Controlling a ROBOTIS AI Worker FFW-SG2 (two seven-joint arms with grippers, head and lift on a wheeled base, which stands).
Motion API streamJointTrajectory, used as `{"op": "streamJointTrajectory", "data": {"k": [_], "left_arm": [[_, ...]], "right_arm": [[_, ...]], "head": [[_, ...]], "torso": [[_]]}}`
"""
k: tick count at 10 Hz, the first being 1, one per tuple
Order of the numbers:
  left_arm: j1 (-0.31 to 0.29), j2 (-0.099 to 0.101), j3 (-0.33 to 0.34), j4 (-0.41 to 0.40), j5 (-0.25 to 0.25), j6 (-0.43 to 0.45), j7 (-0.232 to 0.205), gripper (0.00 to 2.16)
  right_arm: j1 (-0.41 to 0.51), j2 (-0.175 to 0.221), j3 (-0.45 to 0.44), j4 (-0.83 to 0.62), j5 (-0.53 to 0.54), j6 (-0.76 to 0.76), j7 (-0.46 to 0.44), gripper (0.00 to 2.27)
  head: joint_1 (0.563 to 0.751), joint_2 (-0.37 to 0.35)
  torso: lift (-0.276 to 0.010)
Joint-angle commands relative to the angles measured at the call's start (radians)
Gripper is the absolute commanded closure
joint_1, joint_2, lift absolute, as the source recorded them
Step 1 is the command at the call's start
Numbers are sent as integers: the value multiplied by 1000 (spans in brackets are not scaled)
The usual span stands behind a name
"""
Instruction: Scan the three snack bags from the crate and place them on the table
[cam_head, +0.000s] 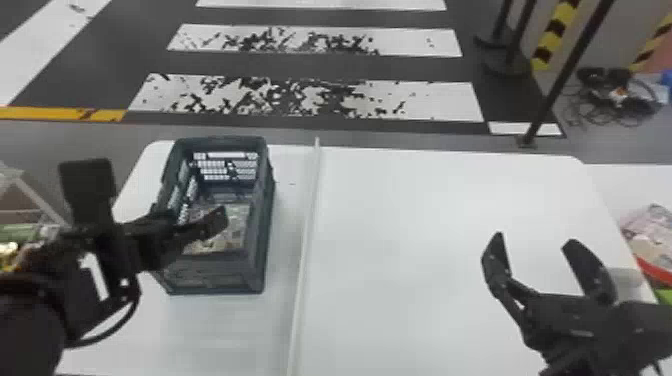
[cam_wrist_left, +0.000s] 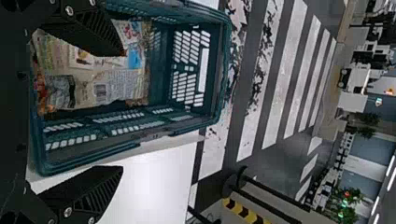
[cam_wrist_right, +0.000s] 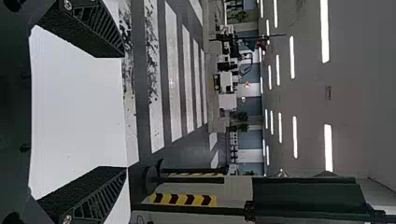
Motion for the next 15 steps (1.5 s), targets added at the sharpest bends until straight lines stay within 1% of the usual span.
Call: {"op": "streamJointTrajectory", "data": {"k": [1, 2, 3, 4, 5, 6, 7, 8, 10, 11, 12, 13, 15], "left_arm": [[-156, 9, -1, 114, 0, 126, 43, 140], [-241, 17, -4, 193, 1, 184, 61, 140], [-311, 27, -12, 258, 3, 254, 67, 140], [-369, 38, -32, 312, 0, 297, 79, 154], [-417, 44, -56, 355, -8, 340, 87, 198], [-462, 44, -75, 397, -16, 386, 96, 205], [-514, 47, -96, 440, -28, 481, 109, 194], [-546, 47, -121, 459, -55, 504, 127, 198], [-581, 50, -141, 492, -82, 504, 130, 201], [-601, 60, -151, 522, -98, 504, 130, 201], [-618, 70, -154, 544, -92, 504, 127, 205], [-623, 69, -154, 558, -91, 504, 127, 208], [-623, 60, -162, 608, -94, 504, 119, 208]], "right_arm": [[-10, -15, 0, 23, 2, 16, 0, 66], [-22, -22, 0, 44, 3, 19, 0, 66], [-35, -26, 3, 66, 2, 19, -2, 66], [-52, -38, 17, 83, 2, 19, -2, 66], [-58, -42, 20, 93, -3, 19, -3, 66], [-65, -49, 20, 101, -11, 19, -6, 66], [-68, -60, 20, 107, -20, 16, -11, 66], [-70, -68, 19, 109, -34, 10, -12, 66], [-65, -80, 15, 110, -43, -5, -15, 66], [-62, -83, 15, 107, -46, -14, -17, 66], [-56, -86, 14, 102, -46, -21, -20, 66], [-52, -86, 14, 98, -46, -30, -20, 66], [-30, -86, 12, 96, -46, -76, -22, 66]], "head": [[695, 45], [695, 60], [695, 63], [695, 66], [695, 68], [695, 66], [695, 62], [695, 54], [695, 47], [695, 47], [695, 50], [695, 55], [695, 58]], "torso": [[-36], [-36], [-36], [-36], [-36], [-36], [-36], [-36], [-36], [-36], [-36], [-36], [-36]]}}
